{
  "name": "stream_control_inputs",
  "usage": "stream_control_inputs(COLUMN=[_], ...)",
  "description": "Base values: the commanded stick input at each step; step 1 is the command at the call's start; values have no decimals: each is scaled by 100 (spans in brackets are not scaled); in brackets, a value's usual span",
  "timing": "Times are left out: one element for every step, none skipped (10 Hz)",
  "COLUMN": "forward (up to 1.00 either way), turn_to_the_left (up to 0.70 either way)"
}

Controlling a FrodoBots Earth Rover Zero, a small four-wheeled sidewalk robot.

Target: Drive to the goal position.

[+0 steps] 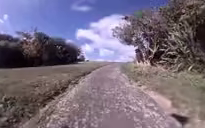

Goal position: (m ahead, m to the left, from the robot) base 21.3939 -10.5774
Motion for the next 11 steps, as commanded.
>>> stream_control_inputs(forward=[100, 100, 100, 100, 100, 100, 100, 100, 100, 100, 100], turn_to_the_left=[0, 0, -6, -6, -6, -5, -5, 0, 0, 0, 0])
